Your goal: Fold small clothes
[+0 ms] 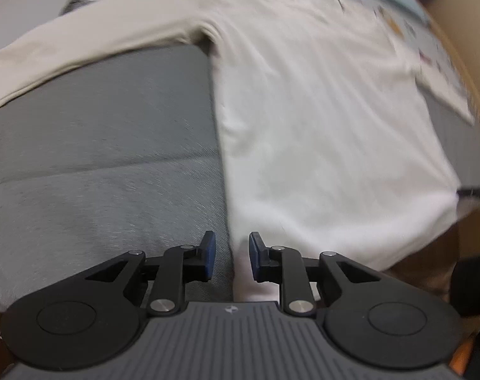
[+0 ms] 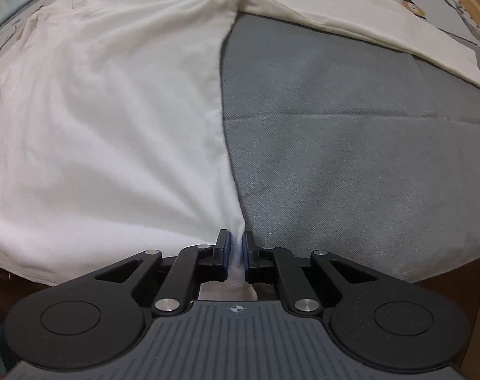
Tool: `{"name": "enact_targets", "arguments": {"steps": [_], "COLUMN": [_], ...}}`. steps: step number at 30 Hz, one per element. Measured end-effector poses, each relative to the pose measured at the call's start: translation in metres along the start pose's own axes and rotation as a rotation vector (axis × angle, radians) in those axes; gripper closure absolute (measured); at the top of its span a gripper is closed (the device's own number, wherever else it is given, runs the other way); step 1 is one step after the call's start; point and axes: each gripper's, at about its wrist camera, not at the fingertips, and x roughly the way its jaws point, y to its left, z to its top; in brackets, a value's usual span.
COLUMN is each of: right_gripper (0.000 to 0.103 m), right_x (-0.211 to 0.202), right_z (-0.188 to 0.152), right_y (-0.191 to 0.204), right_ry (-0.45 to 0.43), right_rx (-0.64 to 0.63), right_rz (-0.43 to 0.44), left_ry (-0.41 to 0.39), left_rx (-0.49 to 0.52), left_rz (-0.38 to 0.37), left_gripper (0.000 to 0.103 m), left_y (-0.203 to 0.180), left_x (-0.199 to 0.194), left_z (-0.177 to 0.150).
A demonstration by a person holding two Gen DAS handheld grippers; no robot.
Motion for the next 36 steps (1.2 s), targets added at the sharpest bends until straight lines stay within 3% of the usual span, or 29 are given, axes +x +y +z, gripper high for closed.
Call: {"name": "enact_targets", "arguments": {"steps": [7, 8, 10, 13, 18, 21, 23, 26, 28, 31, 34, 36], "right_gripper": [0.098, 0.098, 0.098, 0.097, 0.1, 0.099, 0.098, 0.09, 0.09, 0.089, 0.083, 0.082], "right_x": [0.013, 0.013, 0.014, 0.013, 0.011, 0.011, 0.01, -0.004, -0.019, -0.026, -0.013, 0.006], "right_z": [-0.002, -0.002, -0.002, -0.002, -0.005, -0.006, -0.003, 0.002, 0.004, 0.003, -0.002, -0.008], "right_y": [0.013, 0.015, 0.018, 0.019, 0.022, 0.024, 0.025, 0.023, 0.026, 0.036, 0.052, 0.057], "right_ry": [0.057, 0.059, 0.057, 0.05, 0.045, 0.053, 0.044, -0.045, -0.133, -0.179, -0.122, -0.011], "right_rx": [-0.117, -0.131, -0.148, -0.16, -0.188, -0.186, -0.175, -0.156, -0.154, -0.187, -0.283, -0.332], "right_rz": [-0.034, -0.04, -0.044, -0.044, -0.038, -0.051, -0.083, -0.13, -0.075, 0.016, 0.02, -0.048], "left_ry": [0.1, 0.095, 0.088, 0.083, 0.108, 0.101, 0.041, -0.053, -0.068, -0.019, 0.096, 0.078], "left_rx": [0.151, 0.163, 0.184, 0.218, 0.247, 0.207, 0.191, 0.132, 0.122, 0.185, 0.277, 0.287], "left_rz": [0.056, 0.057, 0.041, 0.051, 0.062, 0.099, 0.109, 0.039, -0.01, -0.022, 0.083, 0.08], "left_gripper": [0.076, 0.078, 0.098, 0.099, 0.099, 0.084, 0.084, 0.084, 0.084, 0.083, 0.083, 0.083], "left_y": [-0.015, -0.015, -0.016, -0.017, -0.019, -0.019, -0.016, -0.012, -0.014, -0.029, -0.042, -0.045], "left_x": [0.032, 0.032, 0.032, 0.031, 0.032, 0.028, 0.021, 0.004, 0.002, 0.012, 0.038, 0.033], "left_z": [-0.011, -0.012, -0.013, -0.015, -0.022, -0.018, -0.011, -0.003, 0.0, -0.002, -0.018, -0.017]}}
